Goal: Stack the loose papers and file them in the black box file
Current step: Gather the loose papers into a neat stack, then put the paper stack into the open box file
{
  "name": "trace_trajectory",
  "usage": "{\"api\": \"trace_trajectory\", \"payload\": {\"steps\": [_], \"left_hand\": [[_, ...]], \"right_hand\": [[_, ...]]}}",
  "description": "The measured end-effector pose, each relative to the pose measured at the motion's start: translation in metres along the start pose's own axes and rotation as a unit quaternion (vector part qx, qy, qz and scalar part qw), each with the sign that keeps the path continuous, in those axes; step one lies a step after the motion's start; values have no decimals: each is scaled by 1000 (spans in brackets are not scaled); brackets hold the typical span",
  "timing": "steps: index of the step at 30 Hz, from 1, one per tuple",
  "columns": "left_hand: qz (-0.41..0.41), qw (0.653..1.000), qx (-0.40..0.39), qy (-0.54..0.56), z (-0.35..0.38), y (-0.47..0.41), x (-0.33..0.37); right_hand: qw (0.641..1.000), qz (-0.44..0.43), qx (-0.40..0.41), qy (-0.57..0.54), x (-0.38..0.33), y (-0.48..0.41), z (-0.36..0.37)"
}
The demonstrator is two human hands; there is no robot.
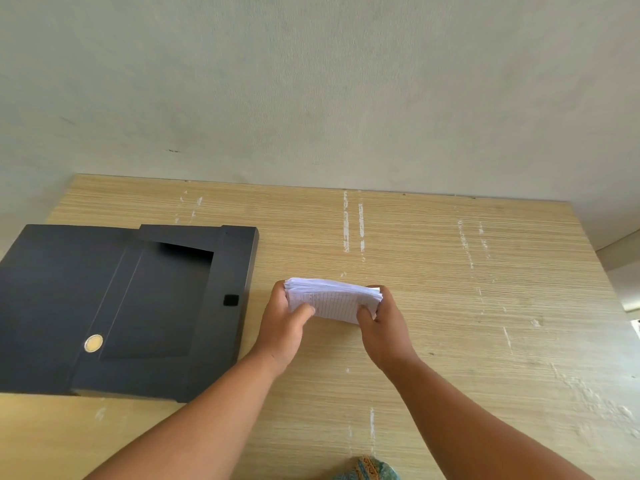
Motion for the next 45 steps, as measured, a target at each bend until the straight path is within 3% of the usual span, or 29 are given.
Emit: {"api": "trace_trajectory", "payload": {"steps": [4, 9, 16, 21, 26, 30, 39, 42, 45], "left_hand": [[25, 988, 64, -140, -1, -5, 1], [44, 984, 83, -154, 1, -13, 1], [14, 980, 54, -189, -3, -7, -6], [10, 985, 24, -170, -17, 3, -2], [5, 996, -42, -81, -28, 16, 11], [14, 994, -81, -75, -35, 20, 21], [-3, 978, -190, -91, -96, -5, 50], [-58, 978, -195, -53, -128, -17, 56], [-137, 974, -159, 89, -165, -23, 56]], "right_hand": [[996, -53, 31, 56, -2, -2, -5], [996, -51, 55, 42, -3, -4, -6], [997, -14, 14, 77, 13, 0, -10], [994, -15, -82, 74, 6, -2, -37], [984, -2, -176, 10, -3, 2, -65], [975, -1, -219, 30, -19, 6, -77], [966, -22, -238, 96, -88, 7, -51], [980, 3, -192, 48, -97, 10, -20], [988, 67, -123, -68, -95, 19, 25]]}}
Point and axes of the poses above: each hand's wrist, its own y-axis away from the middle knuckle, its own z-axis out of the palm, x = y × z, the point moved 2 cm from there along -y, towards the middle knuckle, and after that the axes turned 1 degree about z, right-handed, at the moved point
